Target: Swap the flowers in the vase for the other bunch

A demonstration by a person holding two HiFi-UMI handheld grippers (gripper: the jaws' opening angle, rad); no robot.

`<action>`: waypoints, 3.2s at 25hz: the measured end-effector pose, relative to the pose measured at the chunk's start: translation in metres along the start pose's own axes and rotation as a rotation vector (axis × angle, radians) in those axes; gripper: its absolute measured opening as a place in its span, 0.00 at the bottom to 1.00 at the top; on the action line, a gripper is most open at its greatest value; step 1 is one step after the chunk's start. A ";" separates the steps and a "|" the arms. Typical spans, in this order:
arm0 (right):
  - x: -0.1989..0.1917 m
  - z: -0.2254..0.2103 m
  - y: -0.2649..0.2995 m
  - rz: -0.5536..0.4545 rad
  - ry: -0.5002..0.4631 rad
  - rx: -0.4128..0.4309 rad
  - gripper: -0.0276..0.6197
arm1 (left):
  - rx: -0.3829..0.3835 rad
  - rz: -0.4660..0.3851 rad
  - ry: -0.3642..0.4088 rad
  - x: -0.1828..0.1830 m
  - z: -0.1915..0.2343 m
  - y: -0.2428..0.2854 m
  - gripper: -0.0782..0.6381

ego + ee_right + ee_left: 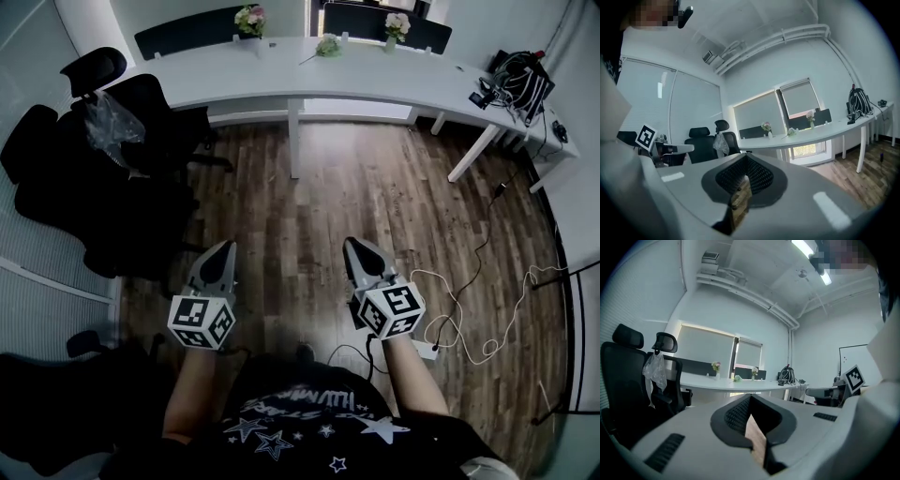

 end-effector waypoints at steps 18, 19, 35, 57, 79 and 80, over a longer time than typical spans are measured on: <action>-0.002 -0.022 0.122 0.077 0.007 0.020 0.05 | 0.000 -0.013 -0.015 0.007 0.089 0.077 0.11; -0.001 -0.026 0.132 0.078 0.006 0.007 0.05 | -0.009 -0.012 -0.014 0.008 0.098 0.089 0.11; 0.028 -0.049 0.328 0.077 0.115 -0.138 0.05 | -0.062 0.010 -0.042 0.043 0.263 0.231 0.11; 0.068 -0.074 0.502 0.078 0.092 -0.198 0.05 | -0.163 0.013 -0.077 0.059 0.384 0.366 0.11; 0.138 -0.226 0.718 0.102 0.055 -0.024 0.05 | -0.019 0.024 -0.083 0.093 0.433 0.563 0.11; 0.142 -0.234 0.725 0.103 0.055 -0.022 0.05 | -0.022 0.026 -0.081 0.095 0.432 0.576 0.11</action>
Point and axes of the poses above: the fingertips, and each gripper's own axes: y forward along the fingers, z to its left, x out of its top, the point moved 10 cm from there along -y, backward along the fingers, and after that the axes turned 4 degrees about y, right-handed, at the moved point
